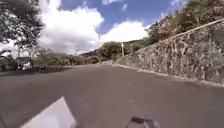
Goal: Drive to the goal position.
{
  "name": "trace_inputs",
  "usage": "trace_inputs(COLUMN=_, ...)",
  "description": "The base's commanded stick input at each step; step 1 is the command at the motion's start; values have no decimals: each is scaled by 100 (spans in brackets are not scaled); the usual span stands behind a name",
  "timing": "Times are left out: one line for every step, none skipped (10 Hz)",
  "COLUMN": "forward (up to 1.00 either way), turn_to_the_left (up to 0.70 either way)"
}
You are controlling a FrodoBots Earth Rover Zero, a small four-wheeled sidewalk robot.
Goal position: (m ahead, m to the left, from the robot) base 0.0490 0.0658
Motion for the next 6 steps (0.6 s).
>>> trace_inputs(forward=45, turn_to_the_left=0)
trace_inputs(forward=45, turn_to_the_left=0)
trace_inputs(forward=45, turn_to_the_left=0)
trace_inputs(forward=45, turn_to_the_left=0)
trace_inputs(forward=45, turn_to_the_left=0)
trace_inputs(forward=45, turn_to_the_left=0)
